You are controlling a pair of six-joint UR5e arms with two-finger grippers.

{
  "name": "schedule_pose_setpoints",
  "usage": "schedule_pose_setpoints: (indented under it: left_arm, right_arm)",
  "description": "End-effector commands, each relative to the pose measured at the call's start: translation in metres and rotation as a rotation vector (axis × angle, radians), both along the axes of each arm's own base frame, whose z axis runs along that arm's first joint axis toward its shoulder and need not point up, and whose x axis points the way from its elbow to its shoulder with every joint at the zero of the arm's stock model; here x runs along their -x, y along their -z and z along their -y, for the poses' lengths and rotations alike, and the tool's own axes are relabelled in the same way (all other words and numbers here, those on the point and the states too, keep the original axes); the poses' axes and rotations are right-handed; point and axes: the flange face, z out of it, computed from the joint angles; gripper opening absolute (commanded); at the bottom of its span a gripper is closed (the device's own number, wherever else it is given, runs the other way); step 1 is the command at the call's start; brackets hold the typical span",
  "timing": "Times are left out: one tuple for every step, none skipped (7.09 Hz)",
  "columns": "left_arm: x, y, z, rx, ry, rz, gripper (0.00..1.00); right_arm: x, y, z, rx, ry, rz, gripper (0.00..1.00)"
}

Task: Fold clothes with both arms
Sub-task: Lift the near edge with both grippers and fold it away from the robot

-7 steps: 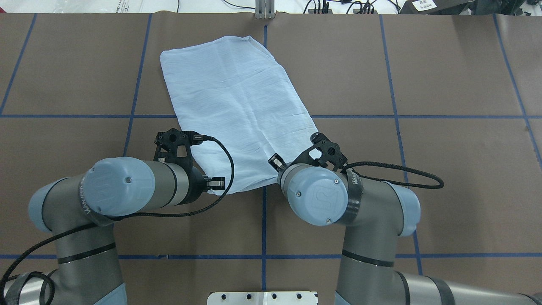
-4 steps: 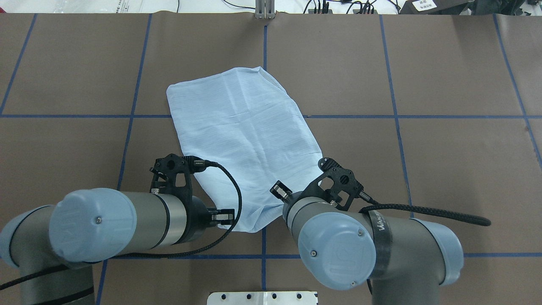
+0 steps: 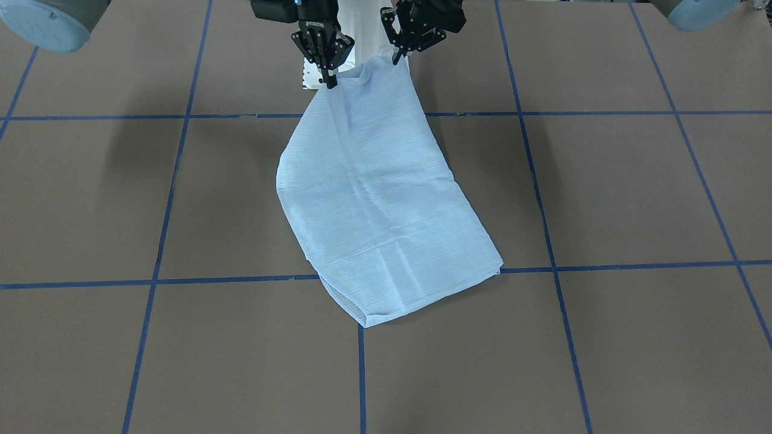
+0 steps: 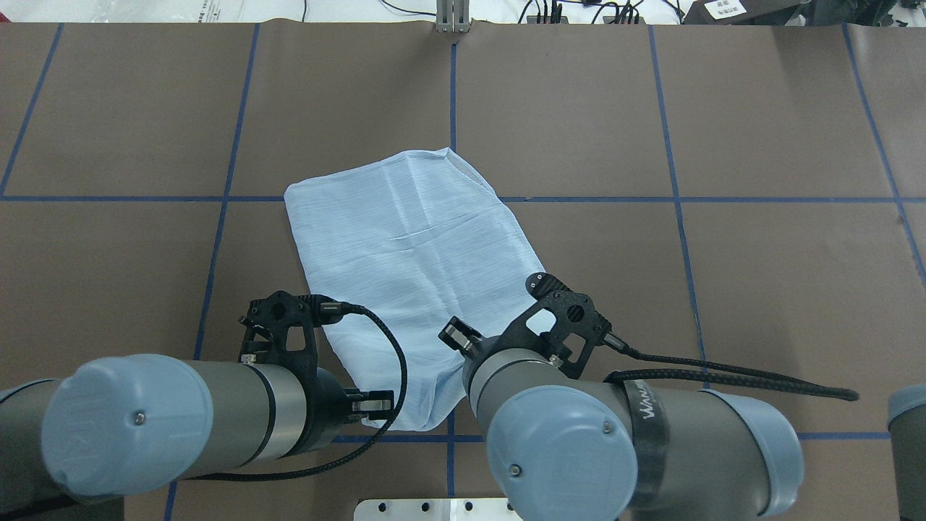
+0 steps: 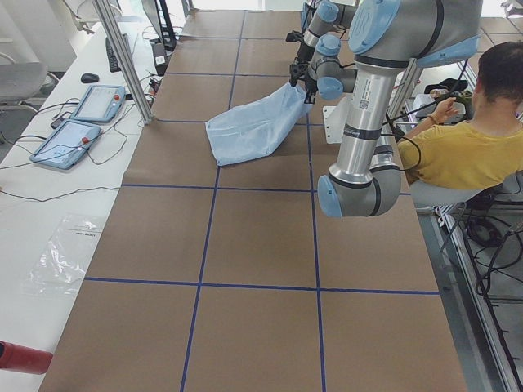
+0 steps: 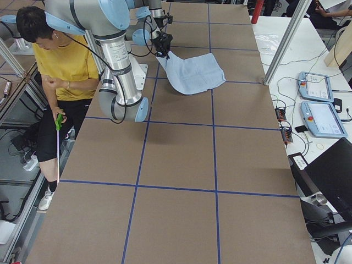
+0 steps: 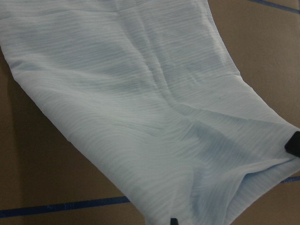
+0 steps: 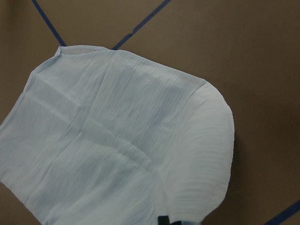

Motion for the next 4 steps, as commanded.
schedule_pose_setpoints:
  left_arm:
    - [-0.006, -0.026, 0.047, 0.019, 0.085, 0.094, 0.0]
    - [0.002, -0.033, 0.074, -0.042, 0.103, 0.129, 0.0]
    - [0.009, -0.04, 0.099, -0.052, 0.138, 0.157, 0.0]
    - [0.005, -0.048, 0.128, -0.039, 0.181, 0.188, 0.0]
  right_arm:
    - [0.028, 0.0, 0.039, -0.078, -0.048, -0.016, 0.0]
    - [0.04, -0.003, 0.068, -0.128, -0.054, -0.038, 0.0]
    - [0.049, -0.001, 0.099, -0.164, -0.075, -0.049, 0.0]
    - [0.07, 0.009, 0.137, -0.193, -0.108, -0.063, 0.0]
